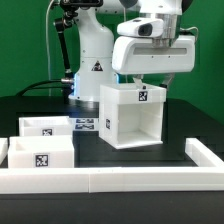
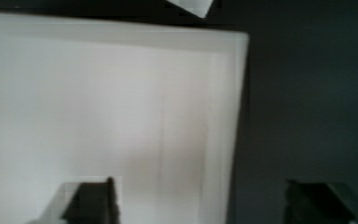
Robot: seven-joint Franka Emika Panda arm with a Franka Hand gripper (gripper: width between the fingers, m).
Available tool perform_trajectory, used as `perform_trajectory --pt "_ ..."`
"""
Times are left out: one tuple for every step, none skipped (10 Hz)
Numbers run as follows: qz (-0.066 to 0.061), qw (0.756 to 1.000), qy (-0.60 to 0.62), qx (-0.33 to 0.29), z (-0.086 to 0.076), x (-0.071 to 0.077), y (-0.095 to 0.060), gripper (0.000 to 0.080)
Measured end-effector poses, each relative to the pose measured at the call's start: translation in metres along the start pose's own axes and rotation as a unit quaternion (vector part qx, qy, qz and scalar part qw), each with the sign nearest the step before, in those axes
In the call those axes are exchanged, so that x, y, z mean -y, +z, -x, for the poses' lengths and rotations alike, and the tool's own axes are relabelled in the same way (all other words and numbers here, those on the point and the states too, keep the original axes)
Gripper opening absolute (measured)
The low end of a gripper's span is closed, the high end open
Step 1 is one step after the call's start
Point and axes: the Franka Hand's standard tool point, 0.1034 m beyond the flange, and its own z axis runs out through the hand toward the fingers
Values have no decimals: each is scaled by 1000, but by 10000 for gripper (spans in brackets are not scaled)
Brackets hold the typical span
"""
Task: Assemble drawer
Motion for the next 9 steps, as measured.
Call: perform_trajectory --pt "0 1000 0 0 0 0 0 428" --pt "0 1000 0 0 0 0 0 245" --pt "0 1000 0 0 0 0 0 109" --pt "0 1000 0 0 0 0 0 109" --pt "0 1000 0 0 0 0 0 37" --pt "0 1000 0 0 0 0 0 37" --pt "0 1000 0 0 0 0 0 37" --pt "0 1000 0 0 0 0 0 37" --pt "0 1000 0 0 0 0 0 37"
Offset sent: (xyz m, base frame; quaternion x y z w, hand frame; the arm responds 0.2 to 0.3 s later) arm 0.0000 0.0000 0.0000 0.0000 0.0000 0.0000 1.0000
